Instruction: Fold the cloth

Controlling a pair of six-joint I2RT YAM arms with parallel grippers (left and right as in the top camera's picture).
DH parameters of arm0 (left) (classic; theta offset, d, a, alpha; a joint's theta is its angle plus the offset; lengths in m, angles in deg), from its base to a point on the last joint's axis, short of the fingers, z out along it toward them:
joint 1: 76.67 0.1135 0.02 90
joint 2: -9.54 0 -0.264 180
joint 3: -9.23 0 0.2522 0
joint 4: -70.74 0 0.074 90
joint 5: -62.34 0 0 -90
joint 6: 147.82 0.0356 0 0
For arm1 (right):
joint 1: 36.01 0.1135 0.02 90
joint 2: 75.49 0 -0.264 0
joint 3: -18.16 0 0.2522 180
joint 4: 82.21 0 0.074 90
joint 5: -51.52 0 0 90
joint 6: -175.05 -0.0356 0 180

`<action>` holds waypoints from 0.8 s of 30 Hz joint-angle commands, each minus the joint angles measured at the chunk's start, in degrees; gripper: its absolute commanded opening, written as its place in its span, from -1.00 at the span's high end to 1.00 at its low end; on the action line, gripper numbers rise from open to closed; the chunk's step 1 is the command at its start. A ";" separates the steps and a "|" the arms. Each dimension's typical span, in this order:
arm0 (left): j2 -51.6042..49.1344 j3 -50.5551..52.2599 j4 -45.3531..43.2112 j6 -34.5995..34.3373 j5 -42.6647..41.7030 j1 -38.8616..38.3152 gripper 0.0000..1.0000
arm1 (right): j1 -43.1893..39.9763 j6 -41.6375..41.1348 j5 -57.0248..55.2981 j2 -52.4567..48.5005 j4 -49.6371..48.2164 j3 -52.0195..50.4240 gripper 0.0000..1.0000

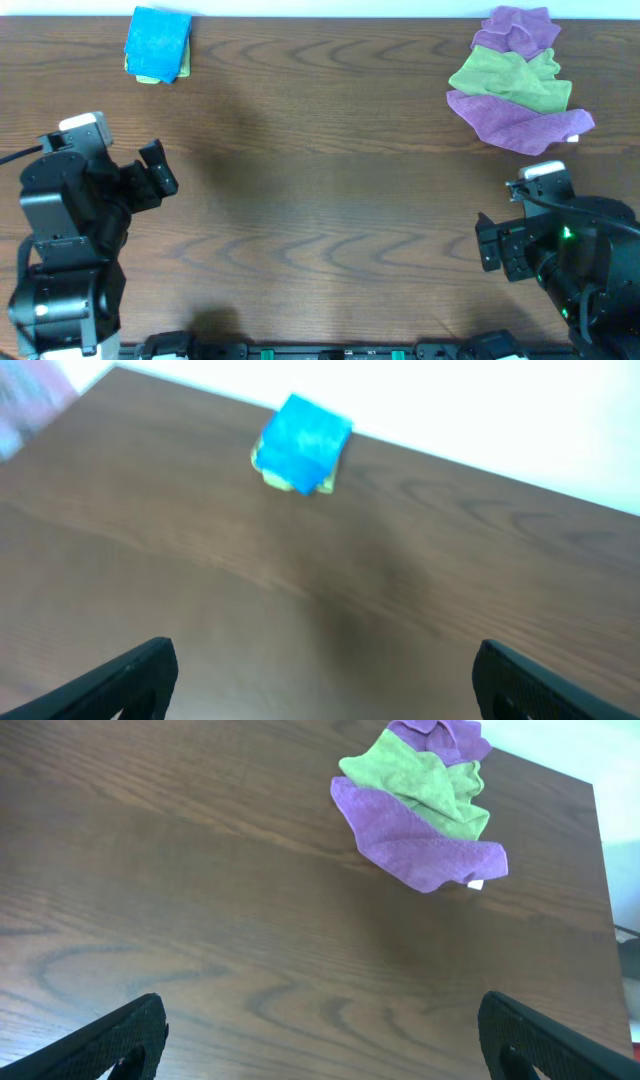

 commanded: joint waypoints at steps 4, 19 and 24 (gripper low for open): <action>8.46 14.86 -11.98 7.48 0.50 4.52 -0.91 | -0.26 0.96 -0.59 0.04 -0.09 -0.17 -0.99; 36.92 42.77 -17.64 11.89 0.87 5.75 -0.91 | -0.26 0.98 -0.59 0.04 -0.09 -0.17 -0.99; 43.15 48.33 -17.44 11.74 0.63 5.75 -0.91 | -0.26 0.96 -0.59 0.04 -0.09 -0.17 -0.99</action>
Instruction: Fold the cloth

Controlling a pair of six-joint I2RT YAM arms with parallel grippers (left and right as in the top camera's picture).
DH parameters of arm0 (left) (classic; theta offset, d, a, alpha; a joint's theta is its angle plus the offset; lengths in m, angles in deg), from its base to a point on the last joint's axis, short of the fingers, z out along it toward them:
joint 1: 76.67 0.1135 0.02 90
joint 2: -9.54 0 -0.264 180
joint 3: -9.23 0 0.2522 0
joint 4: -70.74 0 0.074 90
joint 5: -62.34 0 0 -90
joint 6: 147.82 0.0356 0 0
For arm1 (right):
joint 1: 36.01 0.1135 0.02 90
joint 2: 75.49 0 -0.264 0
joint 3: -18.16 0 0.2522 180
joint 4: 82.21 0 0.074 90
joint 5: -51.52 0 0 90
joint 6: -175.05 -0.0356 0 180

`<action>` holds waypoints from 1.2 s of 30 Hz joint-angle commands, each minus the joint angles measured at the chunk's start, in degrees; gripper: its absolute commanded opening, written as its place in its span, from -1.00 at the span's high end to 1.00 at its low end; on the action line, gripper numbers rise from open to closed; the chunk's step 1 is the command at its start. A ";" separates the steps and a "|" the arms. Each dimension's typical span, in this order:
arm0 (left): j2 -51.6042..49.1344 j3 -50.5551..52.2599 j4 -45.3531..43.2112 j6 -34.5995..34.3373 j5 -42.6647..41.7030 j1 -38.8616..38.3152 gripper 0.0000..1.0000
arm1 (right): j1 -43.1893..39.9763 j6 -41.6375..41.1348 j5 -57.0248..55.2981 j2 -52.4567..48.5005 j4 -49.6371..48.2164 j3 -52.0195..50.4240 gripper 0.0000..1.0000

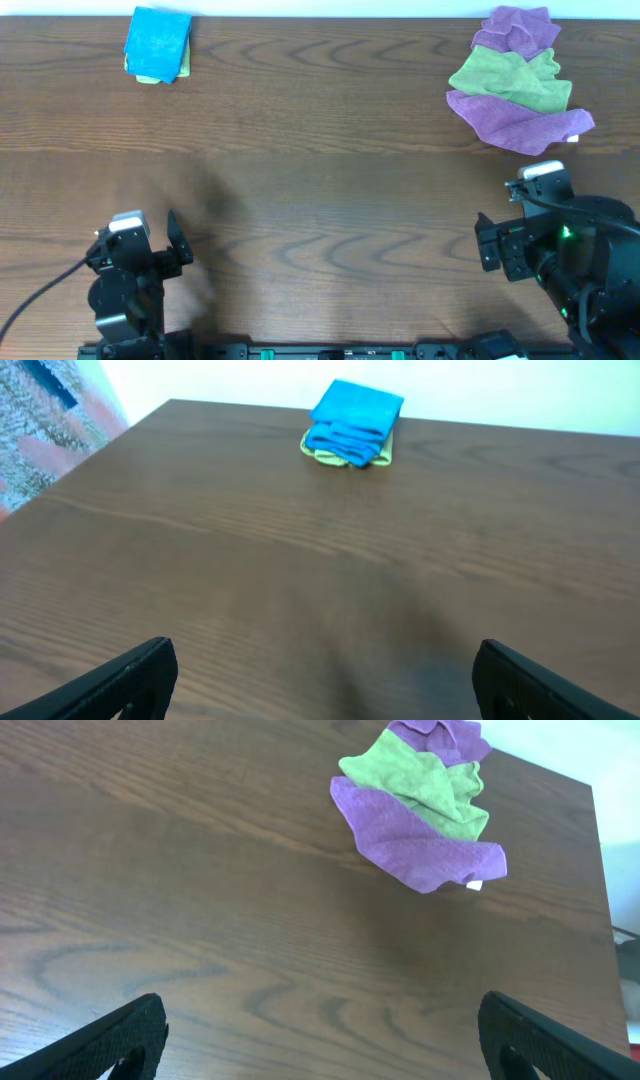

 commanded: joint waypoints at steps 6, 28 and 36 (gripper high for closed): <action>5.09 5.27 -0.17 0.83 -0.02 0.22 -0.91 | -0.26 0.61 -0.52 0.09 -0.02 -0.09 -0.99; 7.96 11.52 -1.64 1.60 1.77 0.22 -0.91 | -0.26 0.59 -0.52 0.09 -0.02 -0.09 -0.99; 7.96 11.52 -1.64 1.60 1.75 0.22 -0.91 | -0.26 0.61 -0.52 0.09 -0.02 -0.09 -0.99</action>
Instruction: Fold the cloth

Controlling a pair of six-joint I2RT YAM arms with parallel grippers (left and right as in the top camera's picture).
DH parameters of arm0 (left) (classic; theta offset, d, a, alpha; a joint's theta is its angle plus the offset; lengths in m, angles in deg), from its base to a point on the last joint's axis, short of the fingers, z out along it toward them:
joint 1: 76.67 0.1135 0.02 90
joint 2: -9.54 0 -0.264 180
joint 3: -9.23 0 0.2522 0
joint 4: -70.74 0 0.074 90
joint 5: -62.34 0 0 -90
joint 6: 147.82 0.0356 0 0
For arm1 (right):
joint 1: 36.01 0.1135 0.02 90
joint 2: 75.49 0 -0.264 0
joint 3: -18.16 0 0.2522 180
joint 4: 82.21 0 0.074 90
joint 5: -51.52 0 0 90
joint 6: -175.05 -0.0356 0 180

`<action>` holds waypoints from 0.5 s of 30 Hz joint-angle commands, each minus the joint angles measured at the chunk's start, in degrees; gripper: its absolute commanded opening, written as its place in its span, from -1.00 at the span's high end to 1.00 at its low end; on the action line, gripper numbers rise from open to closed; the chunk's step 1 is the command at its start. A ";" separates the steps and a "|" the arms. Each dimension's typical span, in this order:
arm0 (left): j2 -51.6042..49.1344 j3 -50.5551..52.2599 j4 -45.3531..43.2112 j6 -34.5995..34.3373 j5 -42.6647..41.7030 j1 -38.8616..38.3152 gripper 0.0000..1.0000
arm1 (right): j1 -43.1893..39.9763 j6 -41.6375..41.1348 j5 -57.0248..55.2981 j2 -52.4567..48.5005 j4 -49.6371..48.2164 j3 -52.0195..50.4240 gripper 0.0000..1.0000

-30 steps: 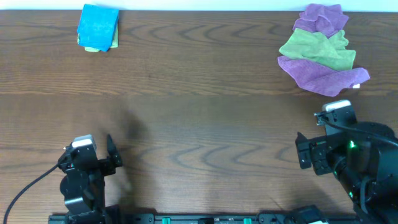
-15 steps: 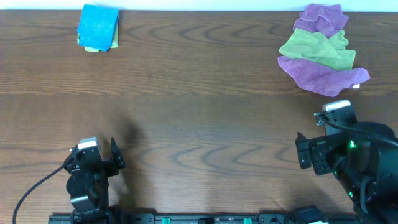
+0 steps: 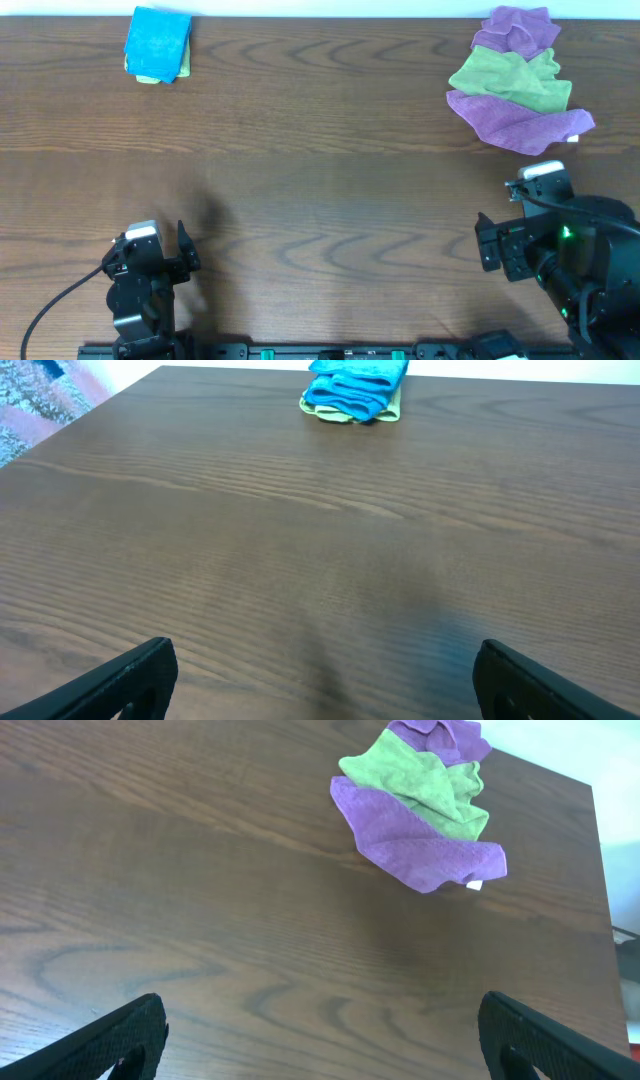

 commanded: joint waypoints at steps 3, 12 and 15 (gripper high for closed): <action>0.48 1.22 -0.22 0.55 1.29 0.22 -0.91 | -0.24 0.61 -0.55 0.09 -0.04 -0.09 -0.98; 0.48 1.22 -0.22 0.55 1.29 0.22 -0.91 | -0.24 0.61 -0.55 0.09 -0.04 -0.09 -0.99; 0.48 1.22 -0.24 0.55 1.29 0.22 -0.91 | -0.24 0.61 -0.55 0.09 -0.04 -0.09 -0.99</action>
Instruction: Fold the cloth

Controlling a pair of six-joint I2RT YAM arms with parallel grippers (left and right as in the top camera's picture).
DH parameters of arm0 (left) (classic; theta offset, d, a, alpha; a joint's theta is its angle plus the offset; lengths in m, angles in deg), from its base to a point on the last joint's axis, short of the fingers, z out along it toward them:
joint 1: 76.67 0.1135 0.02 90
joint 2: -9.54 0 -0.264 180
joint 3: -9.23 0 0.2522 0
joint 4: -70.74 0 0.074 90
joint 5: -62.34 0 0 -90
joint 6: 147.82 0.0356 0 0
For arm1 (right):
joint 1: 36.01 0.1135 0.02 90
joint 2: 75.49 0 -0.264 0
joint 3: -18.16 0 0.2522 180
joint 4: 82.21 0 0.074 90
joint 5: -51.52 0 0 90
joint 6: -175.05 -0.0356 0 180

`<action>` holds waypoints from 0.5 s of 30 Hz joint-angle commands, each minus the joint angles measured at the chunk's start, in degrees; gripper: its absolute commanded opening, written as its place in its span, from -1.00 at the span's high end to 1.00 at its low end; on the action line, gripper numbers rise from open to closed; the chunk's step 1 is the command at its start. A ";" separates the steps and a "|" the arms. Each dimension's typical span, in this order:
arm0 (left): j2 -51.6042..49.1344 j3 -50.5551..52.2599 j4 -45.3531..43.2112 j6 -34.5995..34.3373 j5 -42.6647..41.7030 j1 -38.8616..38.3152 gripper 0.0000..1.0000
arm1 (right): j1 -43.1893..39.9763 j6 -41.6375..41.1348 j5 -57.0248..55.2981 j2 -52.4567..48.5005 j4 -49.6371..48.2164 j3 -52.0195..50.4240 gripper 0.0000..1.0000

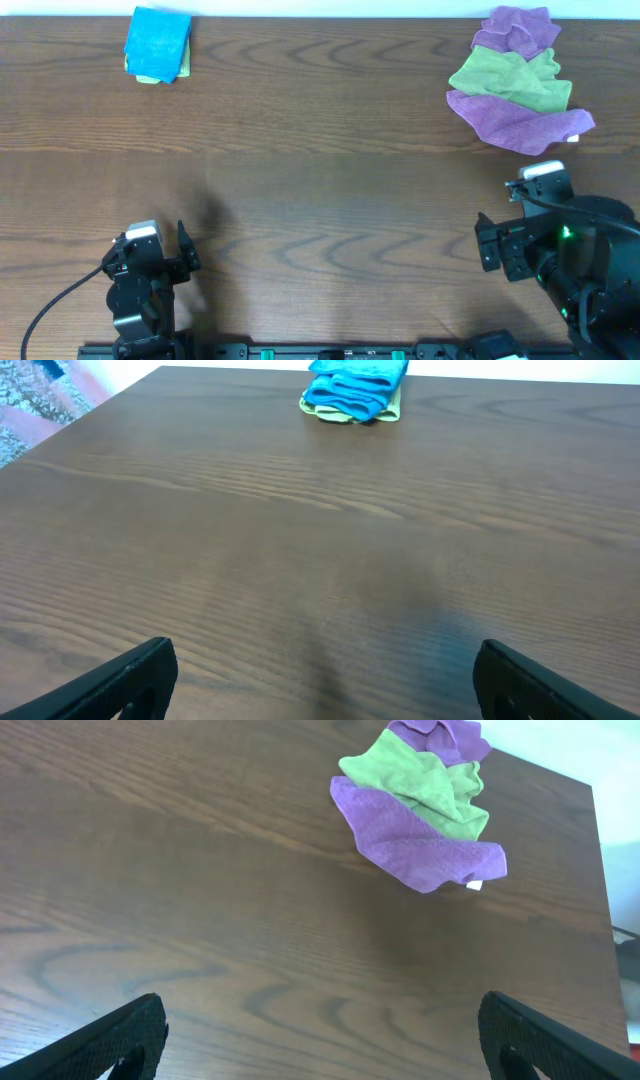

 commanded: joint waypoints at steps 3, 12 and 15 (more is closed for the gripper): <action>0.48 1.22 -0.20 0.50 1.27 0.22 -0.91 | -0.26 0.61 -0.52 0.09 -0.04 -0.09 -0.99; 0.48 1.22 -0.20 0.50 1.27 0.22 -0.91 | -0.26 0.66 -0.59 0.09 -0.24 -0.09 -0.98; 0.48 1.22 -0.20 0.50 1.27 0.22 -0.91 | -0.83 0.52 -0.42 0.74 -2.40 -0.55 -0.98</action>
